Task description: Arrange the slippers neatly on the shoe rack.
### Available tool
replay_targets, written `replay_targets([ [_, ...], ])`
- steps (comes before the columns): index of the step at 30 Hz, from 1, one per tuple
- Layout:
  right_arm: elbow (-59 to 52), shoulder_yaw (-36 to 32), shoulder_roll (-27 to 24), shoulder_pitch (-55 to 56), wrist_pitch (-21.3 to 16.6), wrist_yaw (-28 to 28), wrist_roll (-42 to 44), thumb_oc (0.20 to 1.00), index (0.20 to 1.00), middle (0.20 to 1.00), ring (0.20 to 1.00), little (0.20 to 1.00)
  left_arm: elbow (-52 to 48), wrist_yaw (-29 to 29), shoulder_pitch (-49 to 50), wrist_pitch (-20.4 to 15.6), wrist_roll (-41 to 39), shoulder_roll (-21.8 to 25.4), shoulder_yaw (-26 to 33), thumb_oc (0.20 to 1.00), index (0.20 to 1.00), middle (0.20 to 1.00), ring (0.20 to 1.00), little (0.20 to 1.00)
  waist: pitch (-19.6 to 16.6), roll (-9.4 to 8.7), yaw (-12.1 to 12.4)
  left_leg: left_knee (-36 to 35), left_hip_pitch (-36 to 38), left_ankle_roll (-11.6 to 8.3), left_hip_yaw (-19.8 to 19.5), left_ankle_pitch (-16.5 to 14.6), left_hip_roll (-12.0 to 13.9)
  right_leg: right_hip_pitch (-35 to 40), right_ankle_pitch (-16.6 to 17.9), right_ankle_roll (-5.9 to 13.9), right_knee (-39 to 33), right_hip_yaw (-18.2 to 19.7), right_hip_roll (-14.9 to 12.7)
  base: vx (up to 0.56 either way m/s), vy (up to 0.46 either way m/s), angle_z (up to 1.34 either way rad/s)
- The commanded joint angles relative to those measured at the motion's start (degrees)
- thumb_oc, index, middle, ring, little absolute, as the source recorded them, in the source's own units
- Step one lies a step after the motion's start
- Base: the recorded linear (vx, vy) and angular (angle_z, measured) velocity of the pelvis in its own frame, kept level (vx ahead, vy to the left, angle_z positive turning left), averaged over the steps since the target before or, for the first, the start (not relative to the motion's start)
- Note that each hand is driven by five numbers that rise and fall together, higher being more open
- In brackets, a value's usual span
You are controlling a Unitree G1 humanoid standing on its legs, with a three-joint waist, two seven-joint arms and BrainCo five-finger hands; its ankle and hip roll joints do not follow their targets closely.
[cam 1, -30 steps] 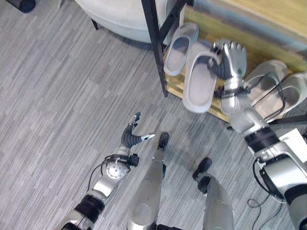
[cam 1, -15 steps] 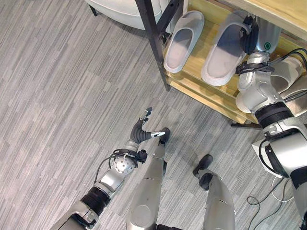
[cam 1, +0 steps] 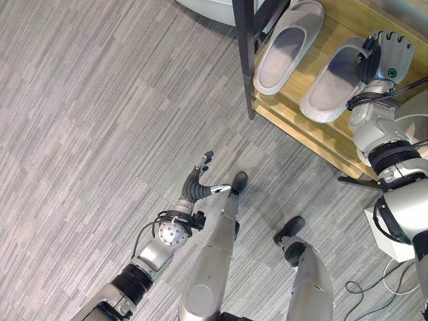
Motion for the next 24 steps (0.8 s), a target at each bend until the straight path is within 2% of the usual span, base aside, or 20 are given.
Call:
replay_targets([
  [1,-6.91,0.31,-3.49,-2.16,-2.26,0.03,3.79,1.0,1.0,1.0,1.0,1.0,-2.97,-0.39,-2.42,-2.73,-2.39,0.5,-0.76,1.0,1.0,1.0,1.0,1.0,0.82,-0.92,0.53,6.14,0.75,-0.53,1.56,-12.36,0.72,11.87,-0.96,3.56,-12.72,-0.05,2.93,0.01,0.005,0.06],
  [7,-7.75,-1.22,-1.34,-1.05,-3.66,-0.18,7.02,1.0,1.0,1.0,1.0,1.0,-1.97,-0.43,-2.61,-2.32,-2.76,0.45,-0.41,1.0,1.0,1.0,1.0,1.0,1.12,-1.02,0.13,5.56,2.23,-0.43,1.77,-12.3,0.69,12.98,-0.73,3.35,-13.47,0.23,3.04,0.0,0.014,-0.01],
  [15,-23.13,-14.29,5.18,8.17,-7.11,-7.71,14.78,1.0,1.0,1.0,1.0,1.0,-0.14,1.08,-2.63,-1.33,-1.68,-1.14,0.32,1.0,1.0,1.0,1.0,1.0,1.13,-0.88,-1.56,4.64,4.36,-0.02,2.34,-12.72,0.68,14.36,-0.38,3.34,-14.11,0.89,2.96,0.0,0.029,-0.03],
  [16,-24.57,-15.71,6.06,9.39,-7.62,-8.26,15.33,1.0,1.0,1.0,1.0,1.0,-0.09,1.16,-2.61,-1.24,-1.45,-1.27,0.53,1.0,1.0,1.0,1.0,1.0,1.39,-0.6,-1.51,4.51,3.97,0.38,2.58,-11.02,0.63,14.21,1.25,3.04,-14.58,0.22,2.79,0.0,0.0,0.0],
  [17,-26.49,-16.94,6.82,10.94,-7.79,-8.4,15.43,1.0,1.0,1.0,1.0,1.0,-0.05,1.31,-2.53,-1.13,-1.27,-1.26,0.72,1.0,1.0,1.0,1.0,1.0,0.89,-0.93,-1.92,4.22,4.89,0.13,2.33,-12.57,0.67,14.95,-0.06,3.35,-14.69,0.91,2.94,-0.07,0.043,-0.01],
  [18,-27.61,-17.89,7.73,12.2,-8.27,-8.62,15.98,1.0,1.0,1.0,1.0,1.0,0.04,1.35,-2.49,-0.93,-0.93,-1.3,0.86,1.0,1.0,1.0,1.0,1.0,1.21,-0.74,-1.91,4.24,4.63,0.48,2.6,-11.11,0.68,14.7,1.34,3.05,-14.89,0.32,2.74,0.0,0.0,0.0],
  [19,-28.45,-18.93,8.67,13.7,-8.58,-8.68,16.58,1.0,1.0,1.0,1.0,1.0,-0.03,1.36,-2.32,-0.79,-0.78,-1.32,0.96,1.0,1.0,1.0,1.0,1.0,1.2,-0.7,-2.05,4.15,4.89,0.51,2.67,-11.13,0.69,14.98,1.37,3.07,-14.96,0.3,2.69,0.0,0.0,0.0],
  [20,-29.11,-20.39,9.68,15.49,-8.83,-8.83,17.23,1.0,1.0,1.0,1.0,1.0,-0.03,1.48,-2.22,-0.56,-0.69,-1.35,1.11,1.0,1.0,1.0,1.0,1.0,0.86,-0.93,-2.52,3.89,5.87,0.24,2.37,-12.64,0.76,15.8,0.03,3.37,-15.1,1.08,2.78,0.0,0.0,0.0],
  [21,-28.54,-20.85,9.99,15.79,-8.96,-8.81,17.62,1.0,1.0,1.0,1.0,1.0,-0.07,1.48,-2.19,-0.52,-0.5,-1.27,1.1,1.0,1.0,1.0,1.0,1.0,1.19,-0.54,-2.31,3.9,5.35,0.54,2.62,-10.97,0.64,15.38,1.56,3.11,-15.28,0.38,2.6,0.0,0.002,-0.05],
  [22,-28.4,-20.94,9.94,15.74,-8.99,-8.66,17.92,1.0,1.0,1.0,1.0,1.0,-0.06,1.57,-2.15,-0.49,-0.45,-1.15,1.09,1.0,1.0,1.0,1.0,1.0,1.22,-0.48,-2.31,3.83,5.34,0.52,2.64,-10.88,0.68,15.34,1.59,3.11,-15.31,0.38,2.58,-0.1,0.052,-0.06],
  [23,-27.95,-20.94,9.98,15.63,-8.95,-8.58,18.1,1.0,1.0,1.0,1.0,1.0,-0.02,1.72,-2.09,-0.4,-0.33,-1.11,1.04,1.0,1.0,1.0,1.0,1.0,1.37,-0.37,-2.28,3.93,5.3,0.49,2.72,-10.92,0.64,15.27,1.49,3.07,-15.12,0.45,2.53,0.08,-0.041,-0.07],
  [24,-27.91,-20.89,9.94,15.59,-8.97,-8.55,18.11,1.0,1.0,1.0,1.0,1.0,0.0,1.75,-2.13,-0.37,-0.35,-1.17,1.04,1.0,1.0,1.0,1.0,1.0,1.03,-0.62,-2.51,3.8,5.85,0.21,2.47,-12.44,0.7,15.67,0.1,3.36,-14.99,1.15,2.71,0.08,-0.033,-0.06],
])
